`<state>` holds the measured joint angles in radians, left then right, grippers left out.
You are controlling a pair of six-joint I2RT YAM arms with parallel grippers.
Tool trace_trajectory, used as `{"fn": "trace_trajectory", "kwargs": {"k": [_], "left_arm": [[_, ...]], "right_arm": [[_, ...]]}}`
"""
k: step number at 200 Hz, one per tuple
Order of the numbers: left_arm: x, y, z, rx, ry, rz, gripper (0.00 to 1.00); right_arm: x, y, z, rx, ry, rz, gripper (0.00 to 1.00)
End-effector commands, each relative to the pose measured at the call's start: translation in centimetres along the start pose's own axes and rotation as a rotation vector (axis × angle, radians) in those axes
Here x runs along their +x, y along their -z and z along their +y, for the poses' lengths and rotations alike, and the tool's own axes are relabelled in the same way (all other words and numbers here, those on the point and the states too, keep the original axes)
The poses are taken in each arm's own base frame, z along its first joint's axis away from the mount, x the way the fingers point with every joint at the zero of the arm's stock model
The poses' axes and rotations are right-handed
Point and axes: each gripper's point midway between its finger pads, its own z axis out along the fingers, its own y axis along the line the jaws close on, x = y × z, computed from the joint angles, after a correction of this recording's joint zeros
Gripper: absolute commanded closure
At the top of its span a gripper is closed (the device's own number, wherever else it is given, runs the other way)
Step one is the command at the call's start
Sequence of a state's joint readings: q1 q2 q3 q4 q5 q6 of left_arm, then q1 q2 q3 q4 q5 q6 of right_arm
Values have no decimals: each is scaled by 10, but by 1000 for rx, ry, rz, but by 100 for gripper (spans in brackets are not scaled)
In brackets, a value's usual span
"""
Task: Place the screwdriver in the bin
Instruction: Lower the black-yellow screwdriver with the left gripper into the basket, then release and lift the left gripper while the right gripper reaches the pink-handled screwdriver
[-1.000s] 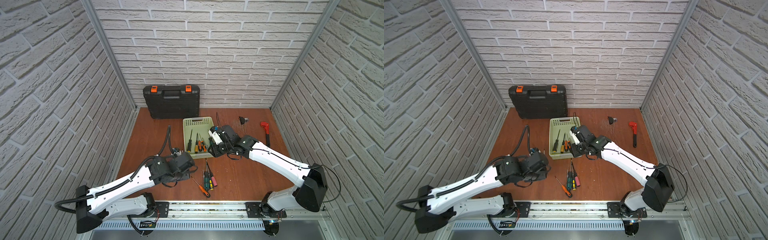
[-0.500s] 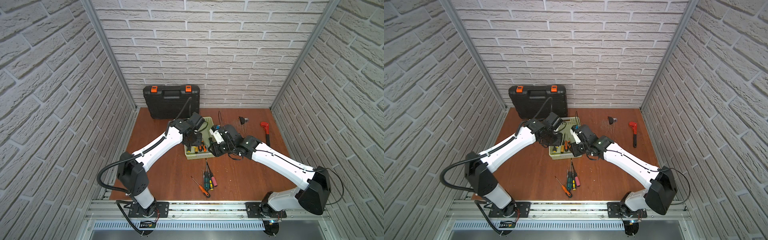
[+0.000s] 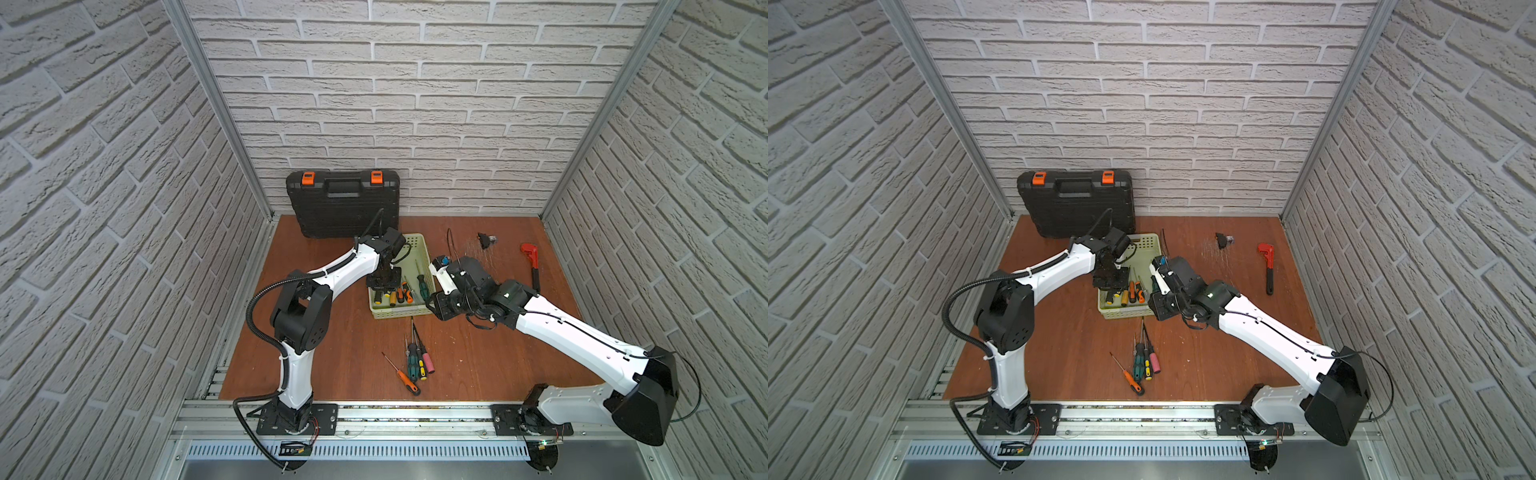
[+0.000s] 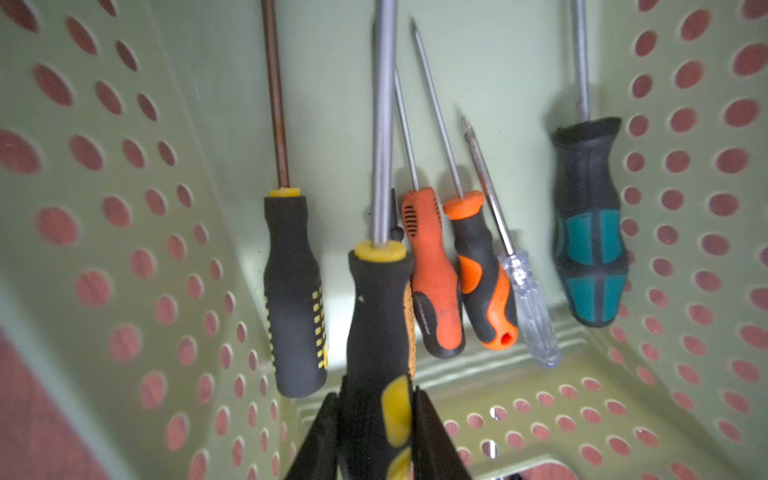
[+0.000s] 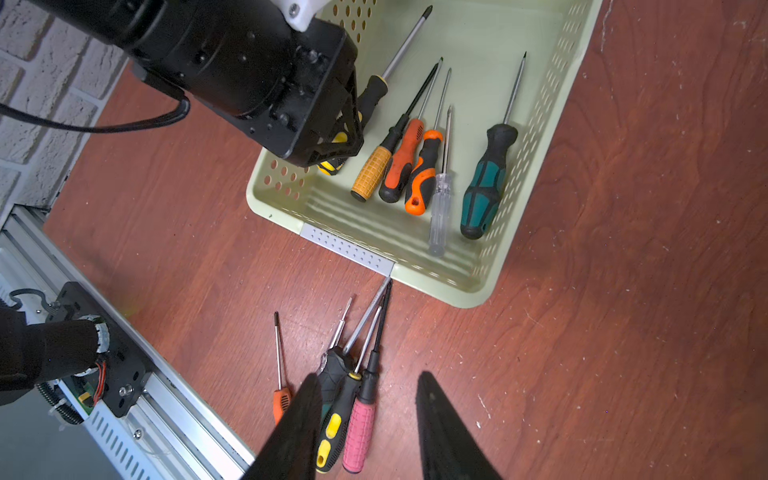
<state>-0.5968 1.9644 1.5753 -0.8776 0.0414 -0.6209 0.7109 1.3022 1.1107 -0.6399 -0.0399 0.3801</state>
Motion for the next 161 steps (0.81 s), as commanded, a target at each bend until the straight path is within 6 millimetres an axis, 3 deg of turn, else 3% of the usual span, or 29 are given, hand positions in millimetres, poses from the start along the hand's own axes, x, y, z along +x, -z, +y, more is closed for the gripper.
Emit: {"fn": "trace_trajectory", "kwargs": {"k": [1, 29, 76, 97, 130, 161], "left_arm": [[1, -18, -2, 13, 0, 12, 93], [4, -35, 3, 9, 20, 23, 93], [4, -46, 4, 6, 23, 24, 92], [4, -47, 5, 4, 18, 24, 84], [0, -35, 5, 5, 23, -9, 65], [-12, -6, 1, 39, 31, -102, 62]], "right_arm": [[2, -4, 1, -13, 7, 4, 60], [7, -7, 2, -26, -5, 17, 60], [15, -15, 2, -35, -20, 49, 60], [16, -18, 3, -39, -25, 57, 60], [15, -18, 5, -44, -30, 58, 60], [15, -18, 6, -51, -34, 61, 60]]}}
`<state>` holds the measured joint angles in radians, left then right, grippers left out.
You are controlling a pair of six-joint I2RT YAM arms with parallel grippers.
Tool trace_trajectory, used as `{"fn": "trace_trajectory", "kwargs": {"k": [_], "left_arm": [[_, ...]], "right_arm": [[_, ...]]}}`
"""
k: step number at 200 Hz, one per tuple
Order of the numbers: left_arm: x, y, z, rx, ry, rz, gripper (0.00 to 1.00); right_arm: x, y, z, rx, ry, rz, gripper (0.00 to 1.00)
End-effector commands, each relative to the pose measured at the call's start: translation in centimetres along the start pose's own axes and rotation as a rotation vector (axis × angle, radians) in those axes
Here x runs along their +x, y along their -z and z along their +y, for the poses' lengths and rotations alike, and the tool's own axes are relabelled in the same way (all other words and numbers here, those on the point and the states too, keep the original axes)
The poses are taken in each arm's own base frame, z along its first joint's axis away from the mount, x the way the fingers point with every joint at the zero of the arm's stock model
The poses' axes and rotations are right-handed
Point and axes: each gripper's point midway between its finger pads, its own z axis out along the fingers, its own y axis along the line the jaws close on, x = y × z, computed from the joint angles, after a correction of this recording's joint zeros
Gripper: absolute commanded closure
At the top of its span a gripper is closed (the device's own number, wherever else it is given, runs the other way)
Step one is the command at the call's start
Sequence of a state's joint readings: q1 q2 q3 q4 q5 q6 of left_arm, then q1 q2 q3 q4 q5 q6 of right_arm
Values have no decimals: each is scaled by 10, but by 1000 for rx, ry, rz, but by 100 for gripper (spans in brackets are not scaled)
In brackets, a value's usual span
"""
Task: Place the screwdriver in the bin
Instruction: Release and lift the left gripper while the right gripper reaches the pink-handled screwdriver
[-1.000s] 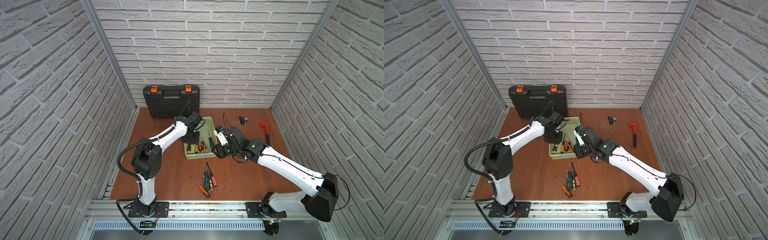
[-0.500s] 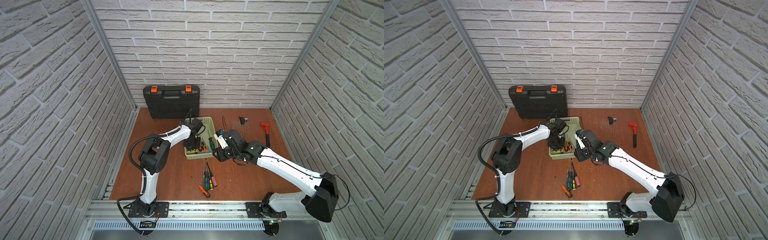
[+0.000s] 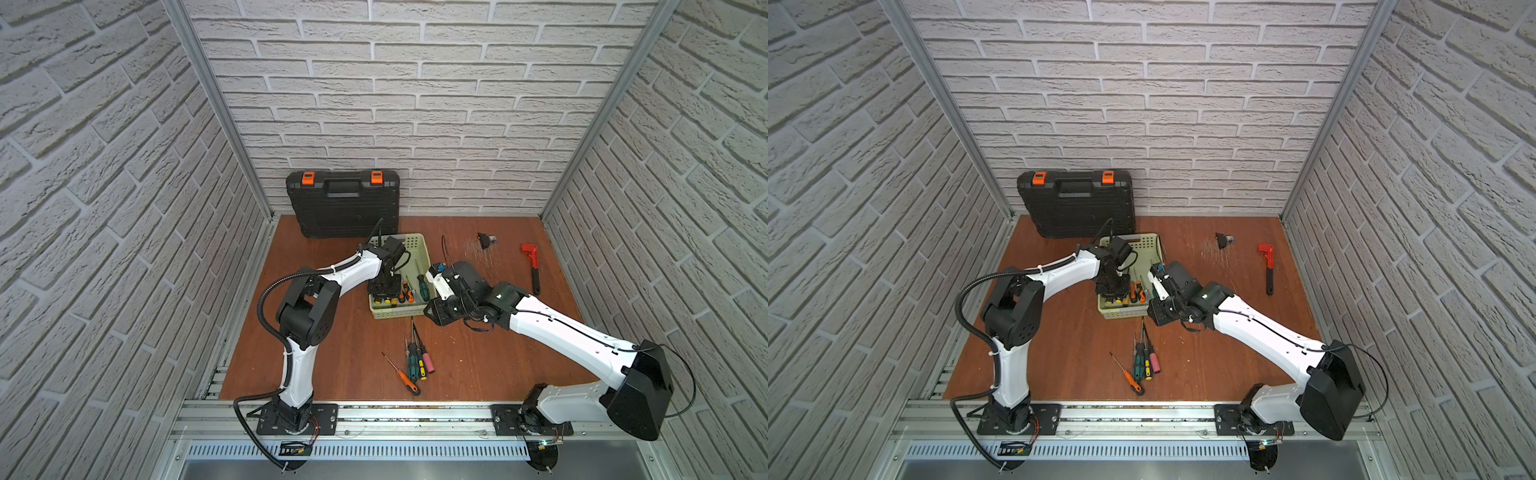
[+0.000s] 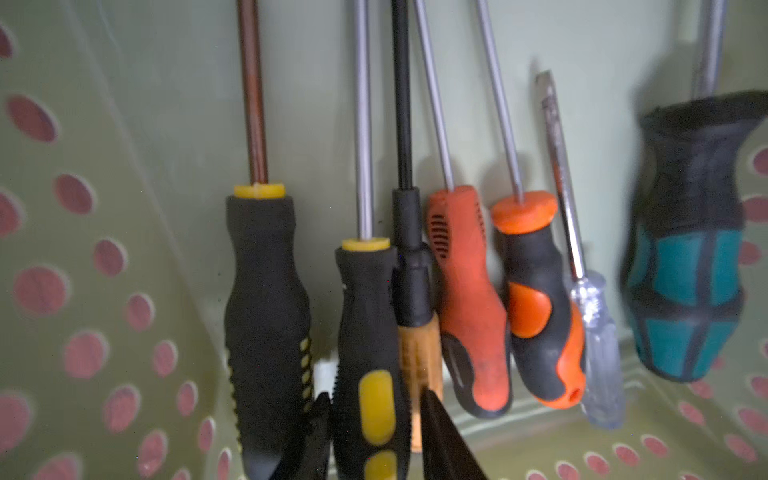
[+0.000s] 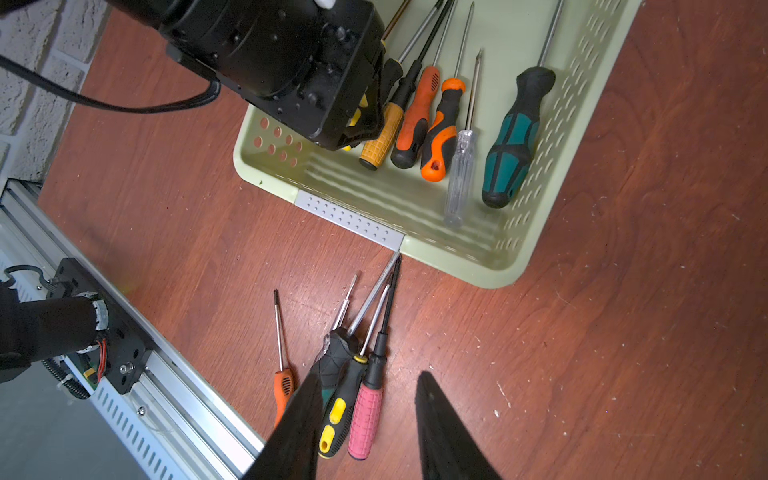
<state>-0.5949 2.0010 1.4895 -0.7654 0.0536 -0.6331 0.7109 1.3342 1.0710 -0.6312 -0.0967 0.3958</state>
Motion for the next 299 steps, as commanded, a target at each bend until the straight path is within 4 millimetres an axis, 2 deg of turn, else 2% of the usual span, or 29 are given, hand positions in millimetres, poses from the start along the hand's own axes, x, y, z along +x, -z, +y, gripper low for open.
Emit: {"fn": "trace_trajectory", "kwargs": {"k": [1, 37, 65, 91, 109, 143, 167, 188, 233, 299], "left_arm": [[-19, 29, -4, 36, 16, -120, 62], [-27, 68, -11, 85, 17, -215, 58], [-24, 103, -12, 128, 20, -289, 55], [-8, 132, -9, 153, 9, -347, 52], [13, 144, -2, 139, 0, -367, 52], [63, 151, 13, 90, 30, -365, 52], [92, 152, 19, 71, 66, -362, 52], [109, 151, 22, 64, 86, -363, 52], [118, 149, 34, 35, 109, -378, 52], [117, 143, 32, 33, 96, -374, 51]], "right_arm": [[-5, -1, 5, -23, -13, -19, 60], [4, -3, 2, -16, -21, 14, 60], [19, -3, -1, 2, -33, 43, 61], [40, -5, -4, 54, -26, 74, 61], [60, -11, 0, 87, -10, 114, 61], [96, -32, 11, 100, -23, 187, 60], [107, -42, 13, 130, -23, 219, 60], [111, -51, 11, 148, -33, 232, 60], [112, -65, 11, 166, -34, 251, 61], [114, -79, 6, 202, -31, 269, 62]]}}
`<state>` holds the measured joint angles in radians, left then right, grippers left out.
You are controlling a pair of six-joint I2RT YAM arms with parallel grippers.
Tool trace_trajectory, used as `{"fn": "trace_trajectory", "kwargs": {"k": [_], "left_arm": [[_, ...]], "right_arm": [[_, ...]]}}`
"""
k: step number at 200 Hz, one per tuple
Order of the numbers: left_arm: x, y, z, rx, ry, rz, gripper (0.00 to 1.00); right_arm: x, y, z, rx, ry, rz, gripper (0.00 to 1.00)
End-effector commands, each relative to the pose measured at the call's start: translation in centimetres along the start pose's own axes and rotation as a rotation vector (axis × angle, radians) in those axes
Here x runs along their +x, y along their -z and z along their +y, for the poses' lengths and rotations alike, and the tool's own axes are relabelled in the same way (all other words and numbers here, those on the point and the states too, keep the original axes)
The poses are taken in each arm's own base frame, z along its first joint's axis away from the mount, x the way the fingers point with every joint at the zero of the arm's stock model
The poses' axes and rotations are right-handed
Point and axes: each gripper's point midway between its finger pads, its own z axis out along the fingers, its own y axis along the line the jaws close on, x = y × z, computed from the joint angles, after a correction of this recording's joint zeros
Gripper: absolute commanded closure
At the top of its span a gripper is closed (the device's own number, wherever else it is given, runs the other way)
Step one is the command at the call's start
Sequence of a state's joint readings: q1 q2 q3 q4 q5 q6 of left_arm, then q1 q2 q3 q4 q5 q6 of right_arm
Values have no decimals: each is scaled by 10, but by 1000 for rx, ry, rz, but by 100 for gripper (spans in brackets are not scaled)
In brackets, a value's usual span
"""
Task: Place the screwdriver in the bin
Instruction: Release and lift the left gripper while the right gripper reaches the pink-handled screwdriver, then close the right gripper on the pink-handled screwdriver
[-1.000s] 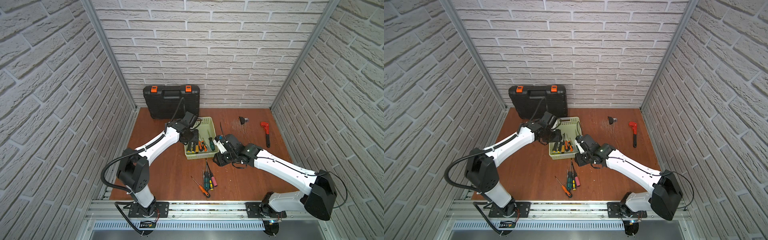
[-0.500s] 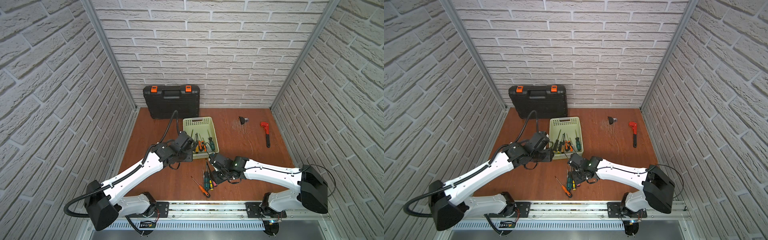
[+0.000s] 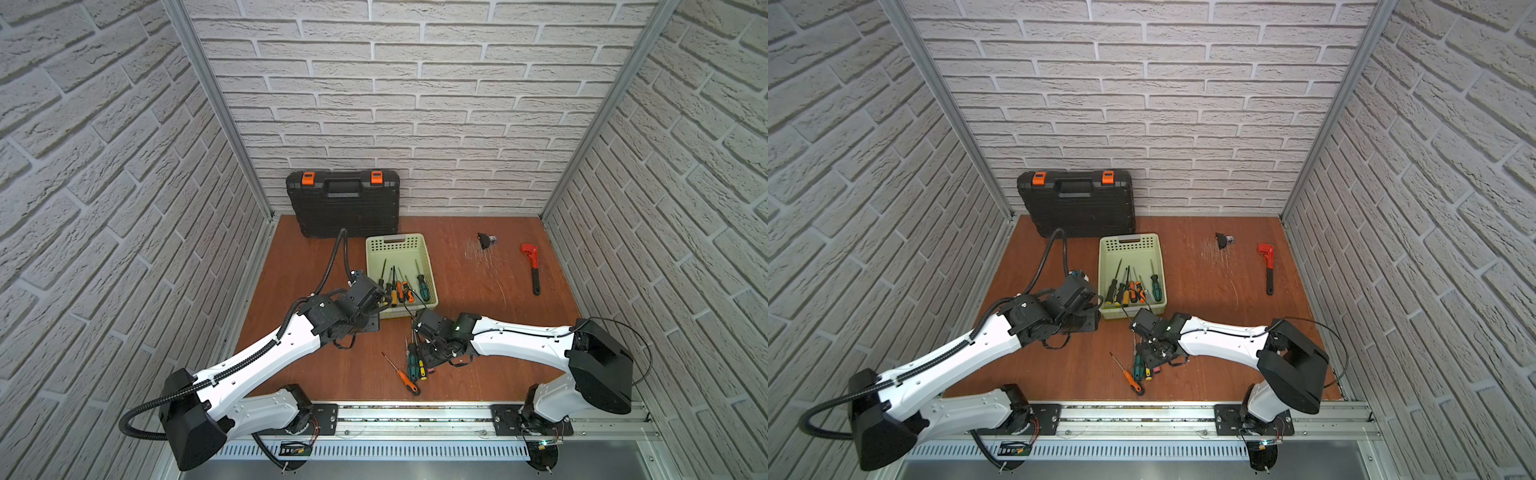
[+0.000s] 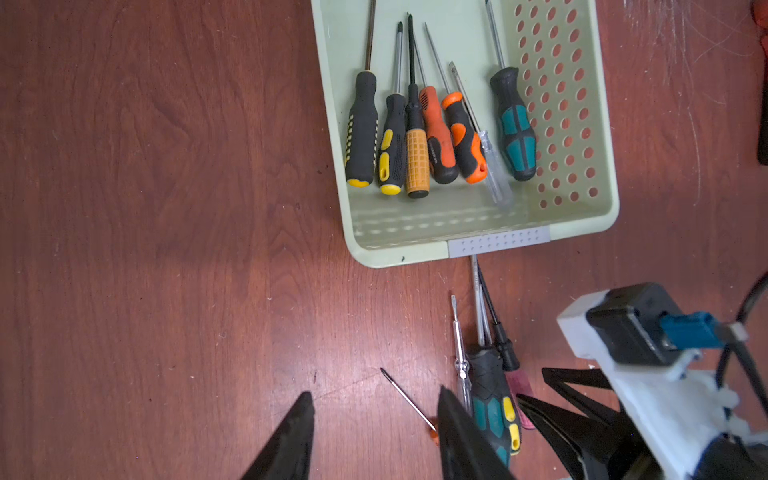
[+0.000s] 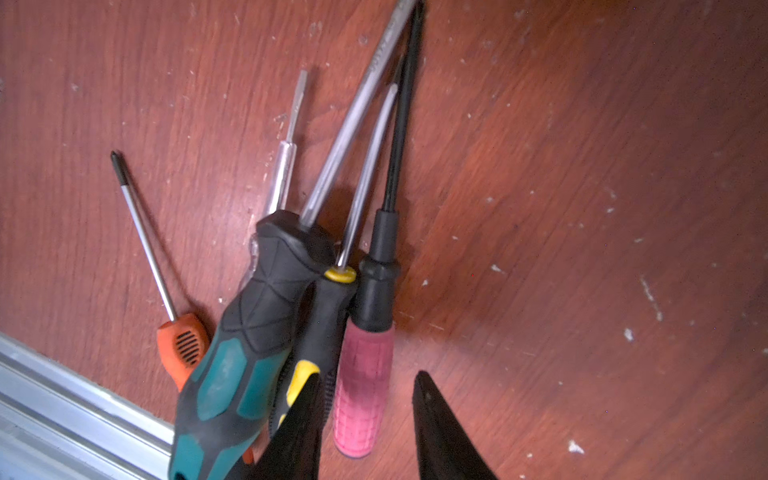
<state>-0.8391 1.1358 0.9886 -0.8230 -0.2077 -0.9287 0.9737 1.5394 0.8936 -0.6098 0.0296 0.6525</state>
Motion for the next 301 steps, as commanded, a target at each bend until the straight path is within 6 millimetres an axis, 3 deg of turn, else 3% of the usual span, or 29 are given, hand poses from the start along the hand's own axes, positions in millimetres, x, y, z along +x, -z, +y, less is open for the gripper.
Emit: {"fn": "trace_trajectory", "kwargs": {"k": [1, 160, 198, 240, 301], "left_arm": [[0, -3, 5, -22, 4, -15, 51], [4, 3, 20, -32, 36, -43, 50], [0, 8, 24, -41, 29, -50, 50], [-8, 23, 32, -44, 34, -71, 50], [-14, 28, 32, -10, 60, -92, 50]], "right_arm": [[-12, 0, 5, 1, -12, -38, 62], [-16, -25, -5, 120, 6, 4, 64], [-13, -26, -13, 148, 2, 2, 79], [-8, -14, -27, 190, -3, -8, 93], [-4, 20, -47, 242, -6, -45, 94]]}}
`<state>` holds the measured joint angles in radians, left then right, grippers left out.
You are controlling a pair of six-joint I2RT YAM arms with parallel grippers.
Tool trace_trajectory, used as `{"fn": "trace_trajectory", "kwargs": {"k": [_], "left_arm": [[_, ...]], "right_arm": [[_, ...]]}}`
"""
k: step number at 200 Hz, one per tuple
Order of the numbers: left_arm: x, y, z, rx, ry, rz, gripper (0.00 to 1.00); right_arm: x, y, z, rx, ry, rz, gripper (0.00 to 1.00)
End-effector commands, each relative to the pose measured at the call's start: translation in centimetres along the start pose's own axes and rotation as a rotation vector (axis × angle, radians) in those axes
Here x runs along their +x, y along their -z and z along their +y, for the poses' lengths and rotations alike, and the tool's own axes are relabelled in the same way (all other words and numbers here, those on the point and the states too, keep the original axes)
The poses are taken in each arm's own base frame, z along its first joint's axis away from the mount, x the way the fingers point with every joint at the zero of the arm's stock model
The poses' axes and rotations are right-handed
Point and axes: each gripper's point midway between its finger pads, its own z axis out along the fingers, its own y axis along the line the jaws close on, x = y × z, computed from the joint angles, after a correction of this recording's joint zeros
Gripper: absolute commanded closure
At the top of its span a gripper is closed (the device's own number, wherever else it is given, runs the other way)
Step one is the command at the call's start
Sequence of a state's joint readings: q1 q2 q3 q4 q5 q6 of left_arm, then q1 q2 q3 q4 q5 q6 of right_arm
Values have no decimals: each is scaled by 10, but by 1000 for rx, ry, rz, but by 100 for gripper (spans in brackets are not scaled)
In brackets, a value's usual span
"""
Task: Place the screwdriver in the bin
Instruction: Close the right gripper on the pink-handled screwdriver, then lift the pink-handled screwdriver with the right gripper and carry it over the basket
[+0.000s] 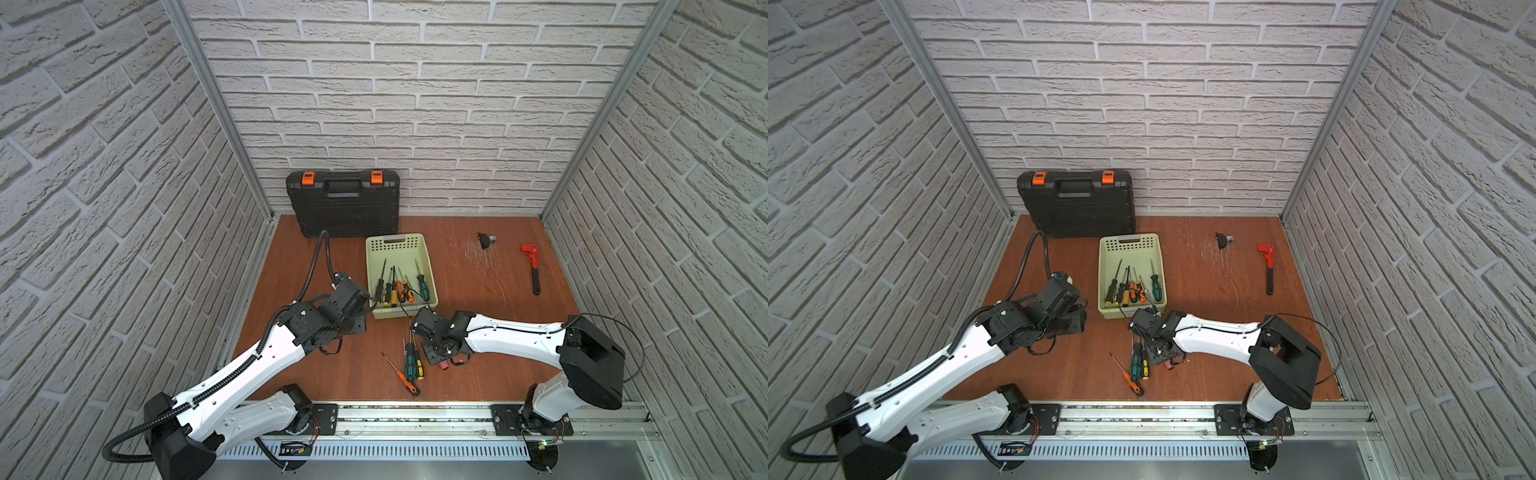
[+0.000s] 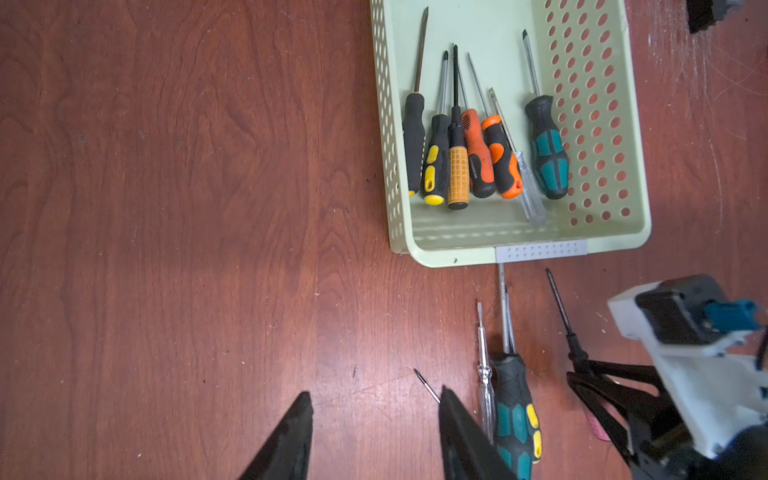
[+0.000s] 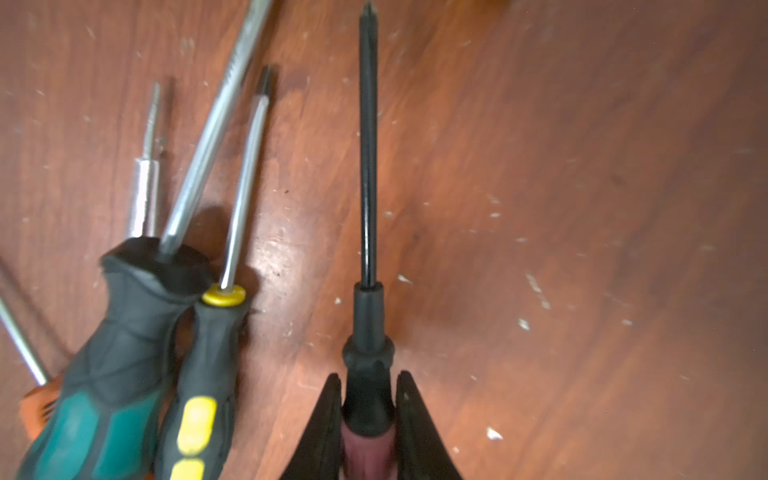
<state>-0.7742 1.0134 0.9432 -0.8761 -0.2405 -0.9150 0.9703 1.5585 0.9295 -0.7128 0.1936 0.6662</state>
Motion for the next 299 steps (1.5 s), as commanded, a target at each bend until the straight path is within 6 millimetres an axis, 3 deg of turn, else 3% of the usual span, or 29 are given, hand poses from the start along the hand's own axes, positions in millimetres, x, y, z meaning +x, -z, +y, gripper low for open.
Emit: {"fn": "trace_trajectory", "kwargs": {"k": [1, 63, 90, 120, 132, 158, 192, 229, 253, 268, 271, 277, 299], "left_arm": [[-12, 11, -2, 30, 15, -38, 50], [-26, 23, 3, 29, 24, -68, 50], [-26, 19, 2, 31, 28, -65, 50], [-29, 18, -3, 41, 28, -68, 50], [-31, 17, -3, 41, 27, -68, 50], [-30, 17, -3, 39, 21, -59, 50], [-26, 20, 4, 38, 48, -71, 50], [-20, 22, 12, 42, 83, -91, 50], [-18, 22, 16, 35, 88, -93, 50], [-19, 24, 17, 34, 84, -99, 50], [-20, 24, 17, 33, 84, -101, 50], [-20, 25, 18, 33, 83, -104, 50], [-22, 26, 18, 32, 74, -110, 50]], "right_arm": [[2, 12, -18, 59, 1, -12, 94], [36, 48, -39, 11, 42, 30, 94], [38, 73, -41, -59, 77, -14, 94], [11, 105, -38, -96, 81, -112, 94], [-11, 117, -27, -154, 67, -149, 94], [-61, 123, -3, -262, 65, -167, 94], [-132, 107, 6, -310, 36, -147, 94], [-187, 78, 4, -269, 47, -147, 94], [-202, 52, 2, -242, 45, -109, 95], [-203, 42, 4, -244, 42, -80, 94], [-200, 29, 5, -235, 40, -53, 95], [-199, 21, 4, -225, 34, -39, 94], [-199, 5, -1, -196, 7, -21, 95]]}}
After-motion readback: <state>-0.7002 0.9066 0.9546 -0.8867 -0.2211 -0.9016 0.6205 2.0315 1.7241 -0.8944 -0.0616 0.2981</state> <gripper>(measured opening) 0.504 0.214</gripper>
